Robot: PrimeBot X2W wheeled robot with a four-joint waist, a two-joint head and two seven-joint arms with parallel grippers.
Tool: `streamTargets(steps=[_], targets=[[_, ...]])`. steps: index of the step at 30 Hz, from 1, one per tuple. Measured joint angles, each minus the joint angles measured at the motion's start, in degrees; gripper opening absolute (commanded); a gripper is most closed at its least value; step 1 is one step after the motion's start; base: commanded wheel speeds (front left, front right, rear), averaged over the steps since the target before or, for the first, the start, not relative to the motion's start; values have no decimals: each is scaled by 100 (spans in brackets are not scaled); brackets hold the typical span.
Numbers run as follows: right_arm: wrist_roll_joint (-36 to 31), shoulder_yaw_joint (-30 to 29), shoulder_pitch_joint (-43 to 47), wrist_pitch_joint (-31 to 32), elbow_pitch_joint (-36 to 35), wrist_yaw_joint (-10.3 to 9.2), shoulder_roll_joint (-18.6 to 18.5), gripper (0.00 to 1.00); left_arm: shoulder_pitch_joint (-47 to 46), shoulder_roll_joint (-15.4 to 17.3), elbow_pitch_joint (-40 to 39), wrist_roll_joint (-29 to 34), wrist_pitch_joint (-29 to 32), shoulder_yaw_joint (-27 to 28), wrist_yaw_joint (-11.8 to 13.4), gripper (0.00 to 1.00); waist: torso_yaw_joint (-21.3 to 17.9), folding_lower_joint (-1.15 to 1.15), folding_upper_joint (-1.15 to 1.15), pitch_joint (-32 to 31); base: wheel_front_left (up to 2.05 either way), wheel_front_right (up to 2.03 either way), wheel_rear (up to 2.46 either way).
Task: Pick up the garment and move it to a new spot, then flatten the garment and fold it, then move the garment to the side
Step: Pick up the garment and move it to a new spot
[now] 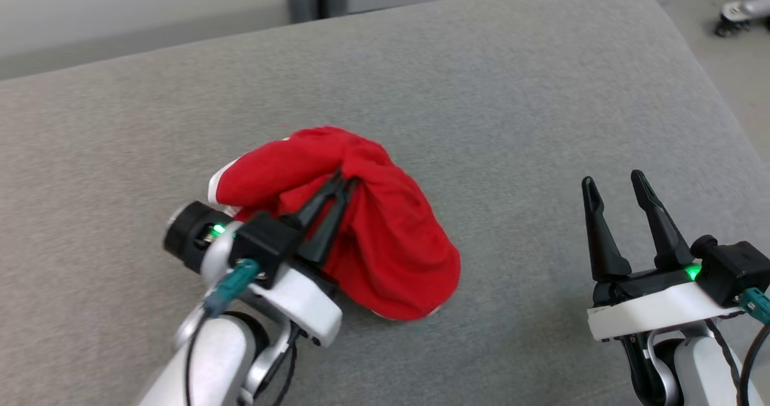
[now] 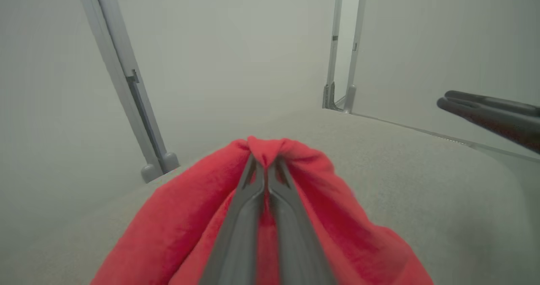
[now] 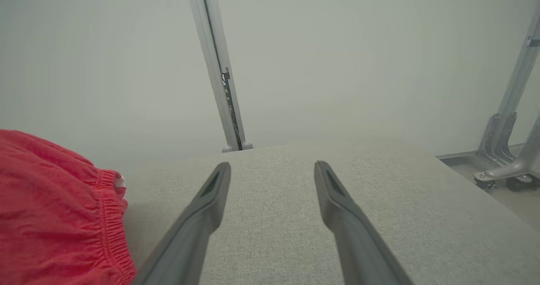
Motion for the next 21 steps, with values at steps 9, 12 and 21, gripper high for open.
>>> streamTargets(steps=[9,12,21], targets=[[264,93,-39,-247,293,0,2,100,-184,-192,1267,45,237,-661,-385,0,-448,0,0,378,0,0,0],[278,80,-70,-294,382,0,2,100,-185,-267,1516,-10,179,-775,-455,42,-402,0,0,398,0,0,0],[144,5,-121,-339,486,0,8,100,-149,-489,1555,-247,-514,-537,-232,100,24,0,0,161,0,0,0]])
